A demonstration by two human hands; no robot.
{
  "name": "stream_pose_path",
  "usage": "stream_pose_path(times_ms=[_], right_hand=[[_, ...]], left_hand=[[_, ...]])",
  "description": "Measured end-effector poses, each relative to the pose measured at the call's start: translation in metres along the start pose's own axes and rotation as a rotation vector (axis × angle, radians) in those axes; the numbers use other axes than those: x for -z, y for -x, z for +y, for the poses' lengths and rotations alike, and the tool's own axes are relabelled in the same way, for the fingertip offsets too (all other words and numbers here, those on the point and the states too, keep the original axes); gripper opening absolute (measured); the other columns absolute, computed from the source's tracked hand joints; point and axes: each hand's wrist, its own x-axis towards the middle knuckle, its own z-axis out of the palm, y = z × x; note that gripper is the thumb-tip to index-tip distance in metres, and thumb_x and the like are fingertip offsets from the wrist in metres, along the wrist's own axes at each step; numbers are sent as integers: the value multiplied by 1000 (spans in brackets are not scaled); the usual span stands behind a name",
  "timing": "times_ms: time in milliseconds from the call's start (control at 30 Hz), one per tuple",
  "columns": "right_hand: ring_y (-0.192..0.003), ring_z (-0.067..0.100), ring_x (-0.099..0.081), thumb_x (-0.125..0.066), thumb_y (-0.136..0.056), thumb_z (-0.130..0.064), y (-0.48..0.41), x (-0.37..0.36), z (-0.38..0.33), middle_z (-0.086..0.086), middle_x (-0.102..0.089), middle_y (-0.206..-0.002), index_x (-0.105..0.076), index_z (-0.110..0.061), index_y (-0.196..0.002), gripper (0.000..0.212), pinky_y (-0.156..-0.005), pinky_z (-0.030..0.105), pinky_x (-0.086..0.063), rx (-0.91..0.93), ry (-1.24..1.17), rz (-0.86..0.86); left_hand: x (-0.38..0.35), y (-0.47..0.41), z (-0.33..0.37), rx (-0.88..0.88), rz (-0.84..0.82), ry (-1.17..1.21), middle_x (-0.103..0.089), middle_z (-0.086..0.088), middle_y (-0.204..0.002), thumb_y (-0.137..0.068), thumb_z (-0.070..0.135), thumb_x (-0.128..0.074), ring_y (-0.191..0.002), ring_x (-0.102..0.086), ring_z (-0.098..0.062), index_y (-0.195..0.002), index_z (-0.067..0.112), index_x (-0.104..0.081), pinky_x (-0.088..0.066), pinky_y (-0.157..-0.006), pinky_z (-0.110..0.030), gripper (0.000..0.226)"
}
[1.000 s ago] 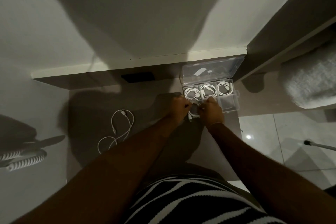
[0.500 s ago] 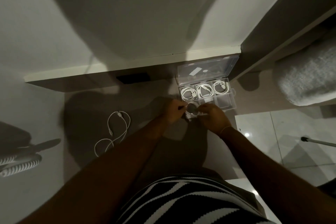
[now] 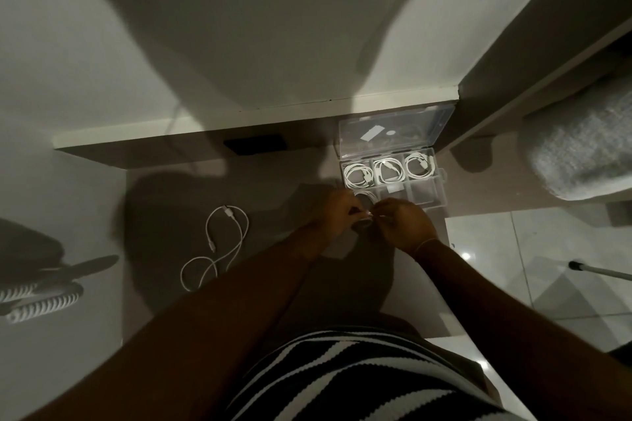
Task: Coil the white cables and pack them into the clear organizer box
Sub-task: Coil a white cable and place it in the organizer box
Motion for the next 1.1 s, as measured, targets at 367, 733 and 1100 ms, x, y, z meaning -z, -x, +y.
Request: stream_pose_path(times_ms=[367, 733, 1100], right_hand=[[-106, 29, -68, -84, -86, -20, -15, 0, -12, 7, -55, -134, -76, -19, -112, 28, -94, 41, -62, -138, -35, 17], [-109, 42, -63, -81, -83, -29, -39, -5, -29, 18, -57, -127, -61, -10, -123, 49, -81, 52, -61, -241, 168, 87], [-100, 42, -67, -76, -92, -17, -13, -3, -5, 29, -68, -115, -74, 7, -109, 29, -88, 51, -59, -119, 76, 190]], left_hand=[[-13, -21, 14, 236, -32, -85, -77, -13, -108, -101, 22, -68, -104, -72, -29, -107, 9, -79, -58, -94, -38, 18], [-16, -23, 21, 302, 23, -225, -77, -11, -113, -100, 31, -62, -105, -74, -34, -109, 17, -76, -59, -94, -41, 21], [-12, -11, 18, 198, 41, -173, -71, -15, -128, -106, 18, -58, -121, -66, -31, -120, 6, -75, -49, -107, -35, 25]])
